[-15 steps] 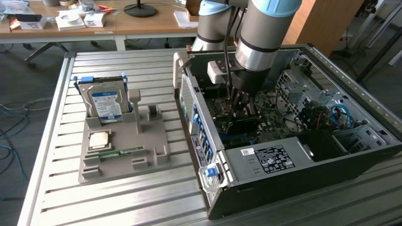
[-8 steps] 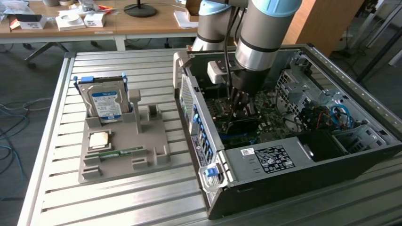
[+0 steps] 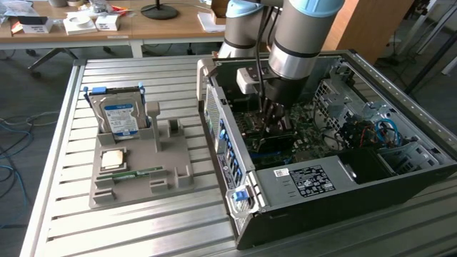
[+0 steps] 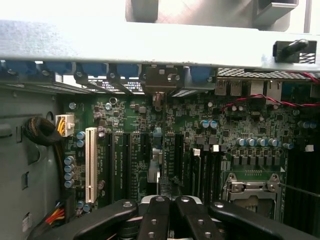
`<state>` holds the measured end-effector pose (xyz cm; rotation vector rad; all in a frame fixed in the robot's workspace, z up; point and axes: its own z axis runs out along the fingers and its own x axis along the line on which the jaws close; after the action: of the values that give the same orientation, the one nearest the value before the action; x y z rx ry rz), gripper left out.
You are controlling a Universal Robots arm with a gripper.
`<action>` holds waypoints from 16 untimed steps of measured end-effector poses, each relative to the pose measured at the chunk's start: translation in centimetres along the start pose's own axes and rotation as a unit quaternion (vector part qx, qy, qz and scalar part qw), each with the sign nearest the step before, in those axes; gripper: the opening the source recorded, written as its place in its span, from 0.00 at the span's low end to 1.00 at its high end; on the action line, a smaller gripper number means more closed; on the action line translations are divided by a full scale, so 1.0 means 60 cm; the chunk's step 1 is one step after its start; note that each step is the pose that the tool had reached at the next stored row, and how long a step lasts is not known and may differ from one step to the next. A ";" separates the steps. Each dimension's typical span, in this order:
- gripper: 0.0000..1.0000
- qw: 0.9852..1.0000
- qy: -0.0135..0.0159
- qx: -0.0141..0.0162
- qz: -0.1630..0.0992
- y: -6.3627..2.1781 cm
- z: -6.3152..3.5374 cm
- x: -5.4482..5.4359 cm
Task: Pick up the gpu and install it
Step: 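Press down on the gpu until it lock into place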
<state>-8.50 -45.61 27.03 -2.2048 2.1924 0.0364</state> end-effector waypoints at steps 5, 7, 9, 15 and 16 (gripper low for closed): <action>0.11 1.000 -0.002 0.000 0.000 0.000 0.000 0.005; 0.11 1.000 -0.002 0.000 0.000 0.000 0.001 0.005; 0.11 1.000 -0.002 0.000 0.000 0.000 0.003 0.005; 0.11 1.000 -0.003 0.000 0.000 0.000 0.006 0.005; 0.11 1.000 -0.003 0.000 0.000 0.000 0.006 0.005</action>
<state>-8.51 -45.91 26.65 -2.2020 2.1893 0.0430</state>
